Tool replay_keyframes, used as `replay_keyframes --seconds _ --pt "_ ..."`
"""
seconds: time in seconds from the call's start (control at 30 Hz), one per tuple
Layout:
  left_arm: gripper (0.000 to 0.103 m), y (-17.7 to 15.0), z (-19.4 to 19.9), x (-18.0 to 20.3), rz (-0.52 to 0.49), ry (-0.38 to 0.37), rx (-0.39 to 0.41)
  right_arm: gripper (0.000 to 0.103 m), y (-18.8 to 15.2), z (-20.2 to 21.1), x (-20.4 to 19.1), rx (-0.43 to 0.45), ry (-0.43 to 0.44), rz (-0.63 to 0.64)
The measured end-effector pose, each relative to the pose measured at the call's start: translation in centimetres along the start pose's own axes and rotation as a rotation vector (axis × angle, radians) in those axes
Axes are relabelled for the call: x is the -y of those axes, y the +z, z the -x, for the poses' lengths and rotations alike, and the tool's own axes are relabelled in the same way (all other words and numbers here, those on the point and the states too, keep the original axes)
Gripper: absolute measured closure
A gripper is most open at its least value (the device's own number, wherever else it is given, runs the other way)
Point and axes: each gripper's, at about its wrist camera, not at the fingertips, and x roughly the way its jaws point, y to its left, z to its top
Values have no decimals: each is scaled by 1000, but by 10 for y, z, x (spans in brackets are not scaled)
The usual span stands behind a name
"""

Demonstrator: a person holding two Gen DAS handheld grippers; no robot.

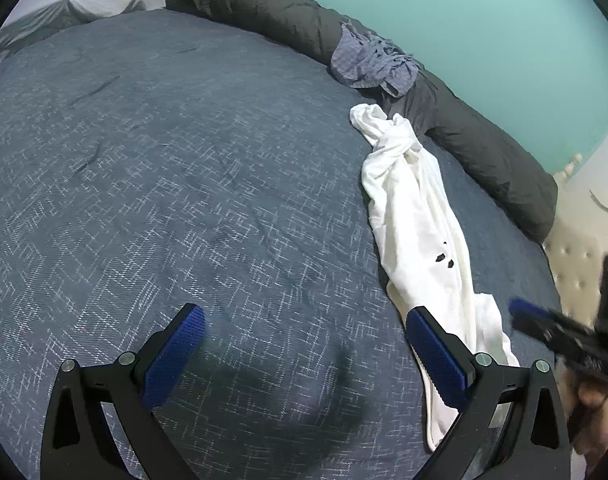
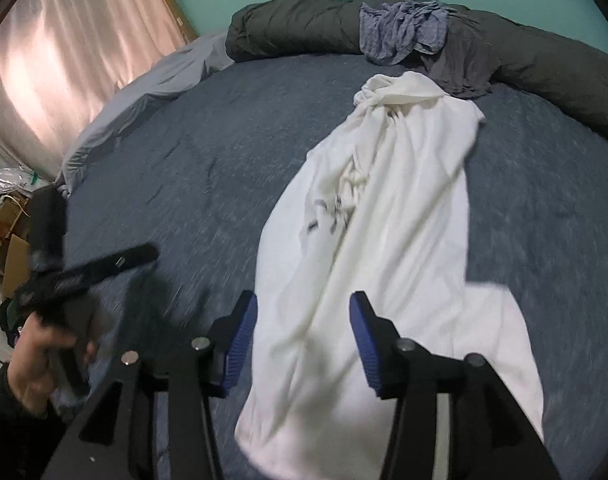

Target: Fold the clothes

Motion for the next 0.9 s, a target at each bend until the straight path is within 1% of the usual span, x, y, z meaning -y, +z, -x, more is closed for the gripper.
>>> replay_keyframes --seconds 0.07,0.2,0.3,0.4,0.47,0.5,0.57,0.6,0.63,0.67,0.8,0.9 --pt "0 0 0 -3 4 7 2 48 10 -17 -6 -11 -11 16" --pt "0 2 -2 -11 27 18 -4 46 31 -50 -22 -55 -43 70" --pt "0 4 -1 -17 41 23 -1 44 41 -75 -28 -89 -90 90" --pt "0 5 0 -21 50 27 5 43 47 -96 -26 -119 -127 85" --pt "0 5 1 -24 56 29 4 44 49 -109 -19 -150 -131 56" --pt "0 5 1 -25 58 28 3 46 50 -114 -15 -164 -128 38" --pt "0 5 1 -25 61 27 2 65 49 -121 -8 -176 -126 8" --pt "0 5 1 -25 60 26 2 71 48 -122 -4 -178 -122 -7" --pt "0 6 1 -24 59 25 3 85 47 -120 -2 -172 -116 -21" --pt "0 6 2 -24 58 24 3 93 46 -118 1 -166 -109 -35" --pt "0 6 7 -20 60 18 27 96 48 -89 10 -87 -49 -83" --pt "0 6 12 -14 52 -1 40 96 52 -52 15 -3 -5 -119"
